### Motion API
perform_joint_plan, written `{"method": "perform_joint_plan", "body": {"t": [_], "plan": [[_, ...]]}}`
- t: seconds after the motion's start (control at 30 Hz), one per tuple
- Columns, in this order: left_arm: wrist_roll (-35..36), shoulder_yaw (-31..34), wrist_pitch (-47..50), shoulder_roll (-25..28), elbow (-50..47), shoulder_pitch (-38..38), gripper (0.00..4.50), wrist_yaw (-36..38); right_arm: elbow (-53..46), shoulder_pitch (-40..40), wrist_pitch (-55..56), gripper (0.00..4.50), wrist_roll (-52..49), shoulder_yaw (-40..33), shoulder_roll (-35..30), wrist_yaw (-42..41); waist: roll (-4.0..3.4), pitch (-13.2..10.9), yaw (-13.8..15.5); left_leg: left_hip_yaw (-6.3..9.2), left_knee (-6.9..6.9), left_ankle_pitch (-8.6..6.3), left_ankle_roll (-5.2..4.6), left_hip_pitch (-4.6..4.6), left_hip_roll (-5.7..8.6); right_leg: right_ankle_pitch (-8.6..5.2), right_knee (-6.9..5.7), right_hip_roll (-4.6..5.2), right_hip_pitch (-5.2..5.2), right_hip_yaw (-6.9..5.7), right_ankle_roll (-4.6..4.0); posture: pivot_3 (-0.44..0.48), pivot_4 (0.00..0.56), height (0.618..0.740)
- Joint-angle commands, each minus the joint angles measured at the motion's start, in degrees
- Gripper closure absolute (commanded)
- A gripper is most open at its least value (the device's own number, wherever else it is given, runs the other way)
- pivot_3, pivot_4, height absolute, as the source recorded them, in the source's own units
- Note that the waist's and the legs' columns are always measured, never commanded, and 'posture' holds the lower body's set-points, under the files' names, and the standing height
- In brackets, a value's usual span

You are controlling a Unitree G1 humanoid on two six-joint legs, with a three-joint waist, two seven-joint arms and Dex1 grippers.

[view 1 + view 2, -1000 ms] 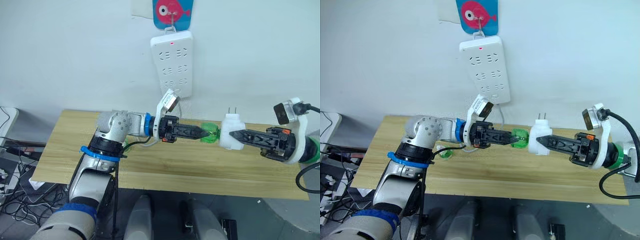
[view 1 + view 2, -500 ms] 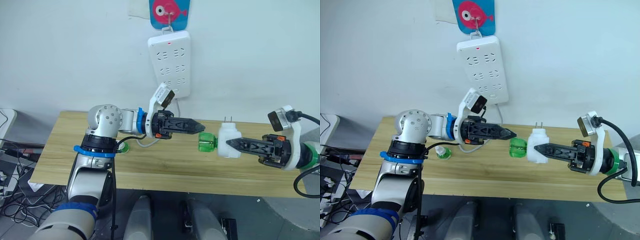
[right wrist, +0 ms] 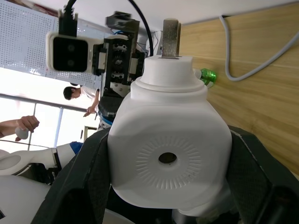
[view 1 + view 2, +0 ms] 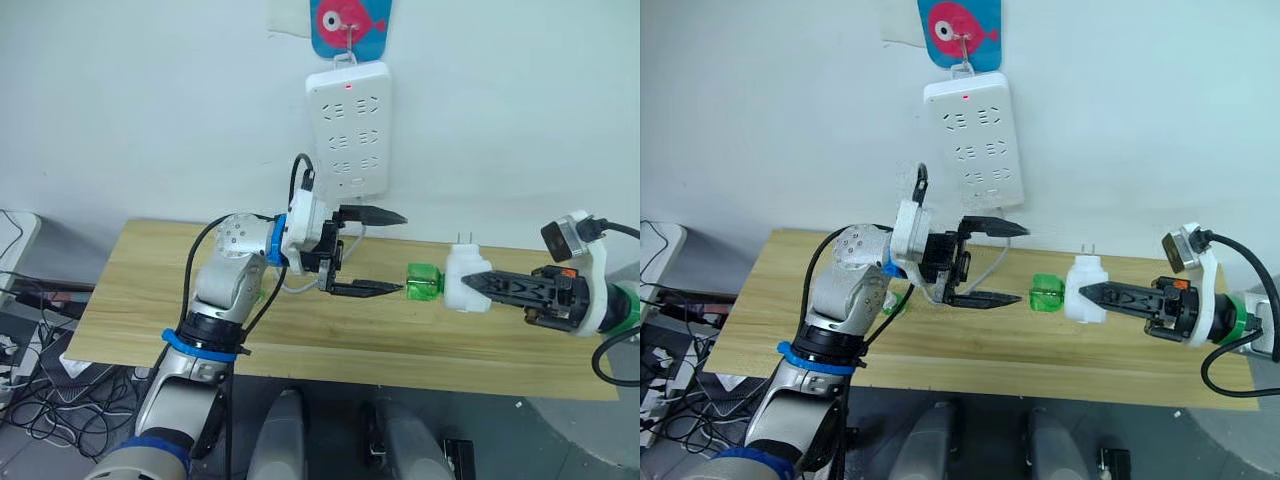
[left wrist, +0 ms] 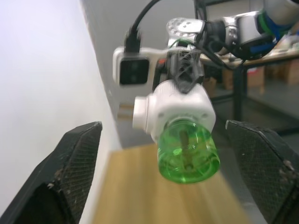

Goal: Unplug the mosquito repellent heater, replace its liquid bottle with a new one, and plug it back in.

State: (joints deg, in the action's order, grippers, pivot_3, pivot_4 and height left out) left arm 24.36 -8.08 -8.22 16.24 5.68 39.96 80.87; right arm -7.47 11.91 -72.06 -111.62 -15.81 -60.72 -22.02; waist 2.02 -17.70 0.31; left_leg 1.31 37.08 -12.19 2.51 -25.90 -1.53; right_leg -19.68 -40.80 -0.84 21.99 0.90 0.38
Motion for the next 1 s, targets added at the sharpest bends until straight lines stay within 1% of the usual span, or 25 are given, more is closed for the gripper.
{"method": "perform_joint_plan", "body": {"t": [0.03, 0.17, 0.27, 0.63, 0.73, 0.87, 0.9, 0.93, 1.0], "plan": [[-1.8, -0.3, -13.0, -1.3, 2.9, -0.4, 0.02, 3.1, -0.3, 0.5, -0.6, 1.52, -1.4, -1.7, -0.4, -1.2, 0.0, 0.0, 0.2, 0.01, 0.0, 0.0, 0.0, 0.0, 0.0, 0.0, 0.0, 0.0, 0.0, -0.01, 0.0, 0.02, 0.323, 0.74], [-2.5, -1.3, -19.5, -1.7, 5.9, -0.5, 0.02, 4.3, -0.5, 0.7, -0.5, 1.52, -1.4, -1.7, -0.2, -1.1, 0.0, 0.0, 0.1, 0.02, 0.0, -0.02, -0.04, 0.03, -0.04, 0.0, -0.05, -0.01, 0.0, -0.02, 0.0, 0.02, 0.323, 0.74], [-4.6, -2.1, -24.3, -2.0, 7.9, -0.9, 0.02, 3.5, -0.9, 0.7, -0.3, 1.52, -1.4, -1.7, 0.0, -1.1, 0.0, 0.0, 0.1, 0.03, 0.01, -0.03, -0.06, 0.03, -0.03, 0.0, -0.05, -0.01, 0.0, -0.03, 0.0, 0.015, 0.316, 0.74], [-8.4, -4.1, -31.7, -4.2, 11.5, 0.1, 0.02, -2.1, -2.5, 0.7, 0.6, 1.52, -1.4, -1.8, 1.0, -0.9, 0.0, 0.0, 0.0, 0.04, 0.01, -0.03, -0.06, 0.03, -0.03, 0.0, -0.08, -0.01, 0.0, -0.06, 0.0, 0.01, 0.306, 0.74], [-9.0, -4.7, -32.9, -4.2, 12.2, 0.1, 0.64, -3.0, -2.9, 0.7, 0.8, 1.52, -1.4, -1.8, 1.2, -1.0, 0.0, 0.0, 0.0, 0.04, 0.01, -0.03, -0.06, 0.03, -0.03, 0.0, -0.08, -0.01, 0.0, -0.07, 0.0, 0.009, 0.305, 0.74], [-9.1, -5.8, -33.4, -3.9, 12.3, -0.2, 1.78, -3.7, -3.3, 0.7, 1.1, 1.52, -1.4, -1.8, 1.3, -1.0, 0.0, 0.0, 0.0, 0.04, 0.02, -0.03, -0.06, 0.03, -0.03, 0.0, -0.08, -0.01, 0.0, -0.07, 0.0, 0.008, 0.303, 0.74], [-9.0, -5.9, -33.5, -3.9, 12.3, -0.3, 2.12, -3.9, -3.3, 0.8, 1.2, 1.52, -1.4, -1.8, 1.3, -1.1, 0.0, 0.0, 0.0, 0.05, 0.01, -0.03, -0.06, 0.03, -0.03, 0.0, -0.09, -0.01, 0.0, -0.07, 0.0, 0.008, 0.303, 0.74], [-9.1, -6.1, -33.5, -3.9, 12.2, -0.3, 2.33, -4.3, -3.4, 0.8, 1.2, 1.52, -1.4, -1.7, 1.3, -1.1, 0.0, 0.0, 0.0, 0.05, 0.02, -0.03, -0.06, 0.03, -0.03, 0.0, -0.09, -0.01, 0.0, -0.08, 0.0, 0.008, 0.302, 0.74], [-9.2, -6.3, -33.6, -4.0, 12.2, -0.2, 2.34, -4.7, -3.6, 0.8, 1.4, 1.52, -1.4, -1.6, 1.4, -1.1, 0.0, 0.0, -0.1, 0.05, 0.01, -0.03, -0.05, 0.03, -0.03, 0.0, -0.09, -0.01, 0.0, -0.08, 0.0, 0.008, 0.302, 0.74]]}}
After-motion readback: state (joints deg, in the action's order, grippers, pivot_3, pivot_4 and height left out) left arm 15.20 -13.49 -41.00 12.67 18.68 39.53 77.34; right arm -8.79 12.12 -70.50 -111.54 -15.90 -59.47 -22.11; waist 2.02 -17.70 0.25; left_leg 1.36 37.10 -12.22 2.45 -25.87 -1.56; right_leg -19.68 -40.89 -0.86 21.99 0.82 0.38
